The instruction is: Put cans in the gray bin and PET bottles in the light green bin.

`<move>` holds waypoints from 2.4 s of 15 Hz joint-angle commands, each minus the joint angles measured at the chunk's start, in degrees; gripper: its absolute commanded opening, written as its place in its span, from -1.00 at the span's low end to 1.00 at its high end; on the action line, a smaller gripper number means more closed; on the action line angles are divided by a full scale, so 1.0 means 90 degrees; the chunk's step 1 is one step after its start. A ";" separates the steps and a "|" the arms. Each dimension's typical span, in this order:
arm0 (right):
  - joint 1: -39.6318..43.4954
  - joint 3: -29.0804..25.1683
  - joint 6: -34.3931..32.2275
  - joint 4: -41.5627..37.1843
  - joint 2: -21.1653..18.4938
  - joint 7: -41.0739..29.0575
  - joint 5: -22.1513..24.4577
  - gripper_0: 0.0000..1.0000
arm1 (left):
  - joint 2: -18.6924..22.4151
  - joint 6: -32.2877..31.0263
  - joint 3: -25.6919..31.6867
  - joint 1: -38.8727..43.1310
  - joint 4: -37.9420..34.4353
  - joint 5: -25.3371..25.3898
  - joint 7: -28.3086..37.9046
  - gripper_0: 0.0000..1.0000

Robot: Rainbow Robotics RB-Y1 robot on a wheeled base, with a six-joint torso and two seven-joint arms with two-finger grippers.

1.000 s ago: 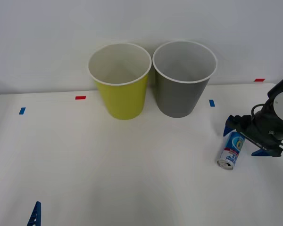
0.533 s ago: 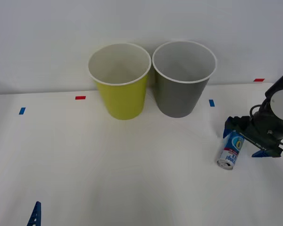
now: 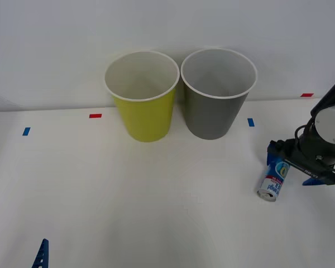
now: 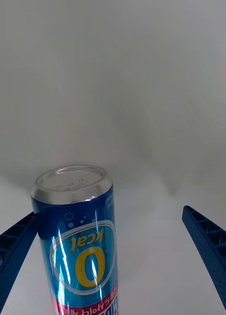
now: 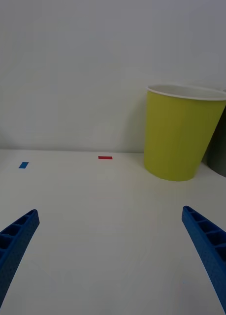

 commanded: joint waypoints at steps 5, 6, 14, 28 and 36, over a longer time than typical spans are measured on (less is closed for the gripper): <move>-0.0006 0.0005 -0.0001 0.0038 0.0292 0.0212 0.0192 1.00 | 0.0000 0.0000 0.0000 0.0000 0.0000 0.0000 0.0000 1.00; -0.0006 0.0005 -0.0001 0.0038 0.0301 0.0222 0.0182 1.00 | 0.0000 0.0000 0.0000 0.0000 0.0000 0.0000 0.0000 1.00; 0.0004 0.0063 -0.0001 0.0038 0.0292 0.0222 0.0221 0.78 | 0.0000 0.0000 0.0000 0.0000 0.0000 0.0000 0.0000 1.00; 0.1000 -0.0747 0.0019 -0.1280 0.0487 0.0935 0.1168 -0.99 | 0.0000 0.0000 0.0000 0.0000 0.0000 0.0000 0.0000 1.00; 0.2338 -0.2642 0.0478 -0.3858 0.1971 0.3396 0.2477 -1.00 | 0.0000 0.0000 0.0000 0.0000 0.0000 0.0000 0.0000 1.00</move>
